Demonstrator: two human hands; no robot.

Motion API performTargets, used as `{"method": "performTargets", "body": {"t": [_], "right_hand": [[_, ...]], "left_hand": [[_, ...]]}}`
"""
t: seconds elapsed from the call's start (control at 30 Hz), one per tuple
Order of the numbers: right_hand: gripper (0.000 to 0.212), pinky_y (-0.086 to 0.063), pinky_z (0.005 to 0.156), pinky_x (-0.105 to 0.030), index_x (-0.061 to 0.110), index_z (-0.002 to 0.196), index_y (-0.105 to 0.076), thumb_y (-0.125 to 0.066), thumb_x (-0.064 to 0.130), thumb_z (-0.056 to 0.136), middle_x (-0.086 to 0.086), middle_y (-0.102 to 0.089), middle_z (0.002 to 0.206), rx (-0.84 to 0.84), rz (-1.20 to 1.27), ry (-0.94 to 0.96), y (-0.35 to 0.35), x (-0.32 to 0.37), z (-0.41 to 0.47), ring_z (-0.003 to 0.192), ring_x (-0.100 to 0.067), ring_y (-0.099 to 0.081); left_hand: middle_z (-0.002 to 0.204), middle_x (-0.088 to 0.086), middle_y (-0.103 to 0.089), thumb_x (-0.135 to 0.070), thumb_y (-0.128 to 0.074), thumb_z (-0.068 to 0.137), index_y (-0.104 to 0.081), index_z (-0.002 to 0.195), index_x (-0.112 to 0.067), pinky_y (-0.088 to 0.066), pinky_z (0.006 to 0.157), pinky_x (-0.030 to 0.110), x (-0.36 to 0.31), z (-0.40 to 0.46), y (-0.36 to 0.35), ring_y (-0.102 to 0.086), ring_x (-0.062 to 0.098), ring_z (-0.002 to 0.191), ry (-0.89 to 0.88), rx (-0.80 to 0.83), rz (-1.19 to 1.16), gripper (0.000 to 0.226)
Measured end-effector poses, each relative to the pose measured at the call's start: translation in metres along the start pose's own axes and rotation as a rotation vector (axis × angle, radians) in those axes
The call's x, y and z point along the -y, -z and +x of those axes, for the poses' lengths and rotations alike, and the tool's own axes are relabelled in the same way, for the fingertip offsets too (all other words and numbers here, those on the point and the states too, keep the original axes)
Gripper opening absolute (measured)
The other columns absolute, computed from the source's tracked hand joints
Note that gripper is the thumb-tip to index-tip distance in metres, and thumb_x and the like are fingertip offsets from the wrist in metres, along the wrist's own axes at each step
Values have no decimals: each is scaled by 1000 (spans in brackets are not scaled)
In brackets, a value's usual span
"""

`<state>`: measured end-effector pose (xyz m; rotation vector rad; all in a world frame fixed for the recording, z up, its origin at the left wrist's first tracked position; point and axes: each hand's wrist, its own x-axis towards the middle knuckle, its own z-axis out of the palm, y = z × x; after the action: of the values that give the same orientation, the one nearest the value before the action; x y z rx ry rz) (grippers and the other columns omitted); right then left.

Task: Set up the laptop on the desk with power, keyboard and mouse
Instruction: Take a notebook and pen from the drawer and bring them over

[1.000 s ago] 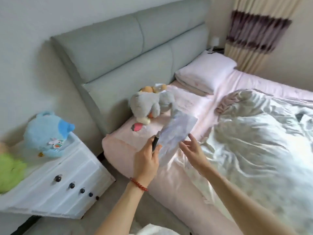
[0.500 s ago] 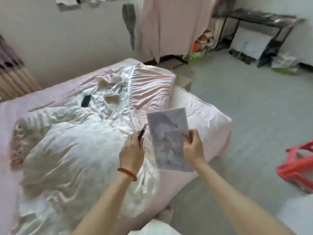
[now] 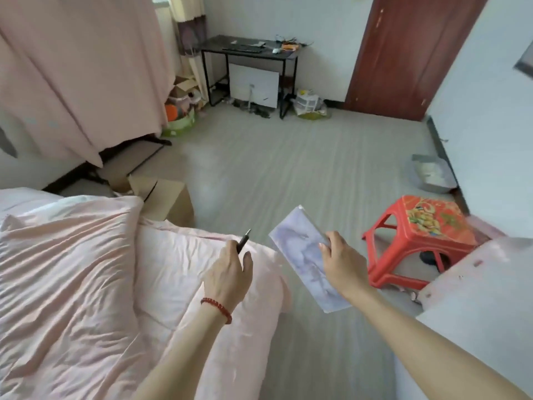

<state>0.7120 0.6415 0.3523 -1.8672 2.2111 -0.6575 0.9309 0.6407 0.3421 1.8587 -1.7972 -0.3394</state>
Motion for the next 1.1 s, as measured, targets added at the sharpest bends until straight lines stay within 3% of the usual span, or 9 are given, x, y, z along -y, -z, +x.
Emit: {"method": "performTargets", "body": {"t": [0.13,0.27,0.43,0.57,0.67,0.77,0.97,1.03,1.1], "right_hand": [[23,-39,69,-39,10,106,-49,-42,28,94,-13,-64,107,-57,-37,-71,2,-49,93,95,-36,-60],[19,-41,68,-40,8,102,-49,-43,25,94,-16,-64,105,-91,40,-107,-5,-101,203,92,-38,-60],[20,-29,62,-33,10,103,-49,-40,27,95,-11,-63,107,-51,20,-123,-13,-142,358,90,-35,-61],[19,-30,62,-31,10,99,-48,-39,27,94,-9,-63,105,25,46,-63,-26,-137,481,88,-34,-60],[18,-30,62,-31,12,100,-47,-38,26,95,-8,-62,105,54,61,-7,-46,-123,566,86,-33,-60],[19,-30,62,-31,12,102,-47,-37,26,95,-7,-62,105,63,72,37,-75,-110,658,85,-33,-60],[17,-29,63,-30,14,100,-47,-37,27,95,-3,-63,105,65,96,26,-124,-76,850,85,-30,-59],[15,-29,62,-30,15,98,-46,-38,27,95,-2,-63,102,68,88,27,-130,-61,914,84,-29,-59],[13,-29,62,-30,16,95,-45,-38,27,95,-3,-64,100,43,95,31,-136,-50,989,82,-30,-59]], "left_hand": [[90,11,-54,-22,-35,96,-44,101,-7,-38,52,40,-54,101,-60,-56,40,66,-149,38,-41,18],[97,5,-64,-32,-37,96,-50,114,-18,-43,59,36,-103,206,-126,-62,37,79,-206,49,52,27],[85,3,-67,-43,-34,95,-56,92,-15,-41,58,32,-158,327,-177,-63,30,74,-147,28,171,35],[82,8,-61,-22,-48,93,-59,99,-11,-33,49,30,-172,425,-189,-59,30,65,-150,-72,163,17],[88,8,-51,-1,-52,83,-52,121,-18,-29,43,27,-163,497,-196,-43,25,52,-147,-36,222,41],[82,9,-57,6,-62,75,-60,116,-21,-28,38,23,-151,586,-211,-42,26,38,-143,-41,255,49],[56,4,-63,-18,-74,75,-69,99,-16,-41,32,28,-131,781,-252,-54,26,34,-155,-115,216,24],[54,3,-62,-30,-64,83,-69,91,-15,-42,34,29,-132,847,-259,-57,27,39,-129,-126,201,17],[66,4,-66,-35,-52,90,-67,91,-15,-44,44,32,-134,921,-270,-62,31,52,-73,-115,177,26]]}}
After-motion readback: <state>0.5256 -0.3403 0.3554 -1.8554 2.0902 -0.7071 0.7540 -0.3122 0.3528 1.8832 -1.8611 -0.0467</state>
